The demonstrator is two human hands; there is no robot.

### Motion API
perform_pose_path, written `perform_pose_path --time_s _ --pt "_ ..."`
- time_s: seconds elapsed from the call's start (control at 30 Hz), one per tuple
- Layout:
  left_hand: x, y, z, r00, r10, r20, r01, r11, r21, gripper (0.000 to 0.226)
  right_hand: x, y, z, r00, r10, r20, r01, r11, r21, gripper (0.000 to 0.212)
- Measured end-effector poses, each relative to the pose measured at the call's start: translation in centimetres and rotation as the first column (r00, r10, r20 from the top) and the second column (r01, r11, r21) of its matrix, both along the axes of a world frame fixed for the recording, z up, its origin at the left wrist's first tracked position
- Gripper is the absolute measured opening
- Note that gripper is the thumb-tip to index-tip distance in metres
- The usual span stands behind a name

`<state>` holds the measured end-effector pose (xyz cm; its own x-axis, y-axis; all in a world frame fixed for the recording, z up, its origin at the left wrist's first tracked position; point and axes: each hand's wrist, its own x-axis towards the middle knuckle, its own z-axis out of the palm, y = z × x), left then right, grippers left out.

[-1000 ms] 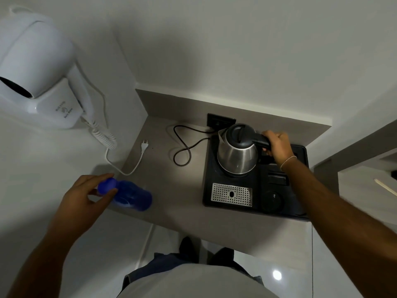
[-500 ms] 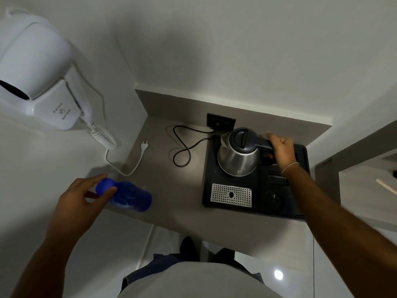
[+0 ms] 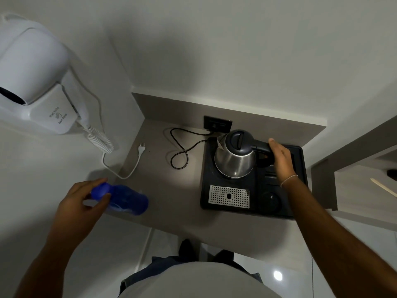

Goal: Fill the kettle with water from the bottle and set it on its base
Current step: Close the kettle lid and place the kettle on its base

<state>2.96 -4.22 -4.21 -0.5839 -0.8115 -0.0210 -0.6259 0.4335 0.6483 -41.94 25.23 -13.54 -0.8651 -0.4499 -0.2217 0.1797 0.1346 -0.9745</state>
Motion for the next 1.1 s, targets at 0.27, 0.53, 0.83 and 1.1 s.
perform_pose_path --time_s 0.27,0.53,0.83,1.1 --pt "-0.1 -0.1 -0.1 1.0 -0.017 0.007 0.017 0.999 -0.05 0.061 0.7 -0.4 0.0 0.999 0.041 0.009 -0.041 0.999 0.015 0.055" --pt "0.1 -0.1 -0.7 0.997 -0.07 0.019 0.072 0.991 -0.115 0.066 2.7 -3.3 -0.5 0.976 -0.212 -0.055 0.216 0.974 0.075 0.043" --pt "0.0 1.4 -0.7 0.998 -0.019 0.052 0.026 0.99 -0.141 0.078 3.7 -3.2 0.7 0.977 -0.202 -0.073 0.209 0.973 0.099 0.042" --pt "-5.4 5.2 0.5 0.95 -0.309 -0.039 0.251 0.832 -0.495 0.073 4.0 -3.0 1.6 0.966 -0.173 -0.192 0.222 0.936 0.273 0.042"
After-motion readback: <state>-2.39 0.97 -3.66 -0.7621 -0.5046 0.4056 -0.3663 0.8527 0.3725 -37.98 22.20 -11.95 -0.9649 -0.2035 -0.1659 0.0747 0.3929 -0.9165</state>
